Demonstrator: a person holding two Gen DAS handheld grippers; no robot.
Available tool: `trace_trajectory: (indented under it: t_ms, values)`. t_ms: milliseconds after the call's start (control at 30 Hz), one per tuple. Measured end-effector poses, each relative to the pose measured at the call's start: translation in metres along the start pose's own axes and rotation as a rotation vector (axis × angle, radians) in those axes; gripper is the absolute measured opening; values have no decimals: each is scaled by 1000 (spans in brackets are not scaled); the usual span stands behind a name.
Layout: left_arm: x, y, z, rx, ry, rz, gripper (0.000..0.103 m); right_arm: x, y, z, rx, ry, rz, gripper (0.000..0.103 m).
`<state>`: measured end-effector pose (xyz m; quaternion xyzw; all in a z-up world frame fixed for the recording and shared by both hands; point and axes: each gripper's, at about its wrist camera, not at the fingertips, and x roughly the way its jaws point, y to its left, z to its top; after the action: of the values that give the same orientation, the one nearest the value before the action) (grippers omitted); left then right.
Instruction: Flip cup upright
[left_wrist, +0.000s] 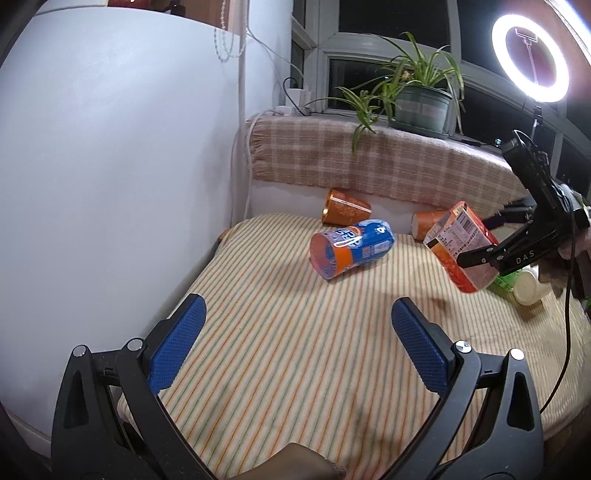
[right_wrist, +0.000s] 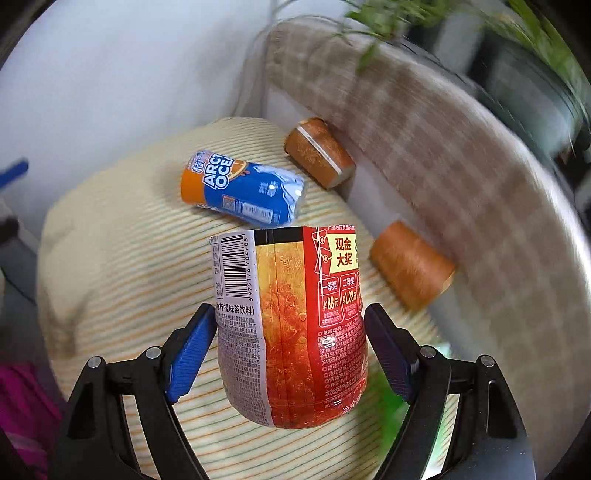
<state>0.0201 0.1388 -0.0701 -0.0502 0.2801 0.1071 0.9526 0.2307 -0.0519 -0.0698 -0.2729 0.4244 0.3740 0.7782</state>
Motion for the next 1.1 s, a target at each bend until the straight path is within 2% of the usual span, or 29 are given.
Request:
trace_trajectory:
  t_ms: [100, 433, 633, 833, 1100]
  values:
    - [-4, -4, -1, 5, -1, -16, 102, 6, -6, -17, 147, 20, 36, 81]
    - [-3, -21, -4, 37, 28, -72, 102, 4, -24, -85, 711, 78, 277, 82]
    - [-2, -32, -6, 50, 60, -123, 102, 9, -21, -121, 950, 91, 363, 82]
    - [4, -44, -6, 64, 101, -174, 102, 10, -22, -128, 1031, 85, 380, 83]
    - [10, -51, -2, 39, 148, -230, 102, 2, -21, -128, 975, 48, 335, 84]
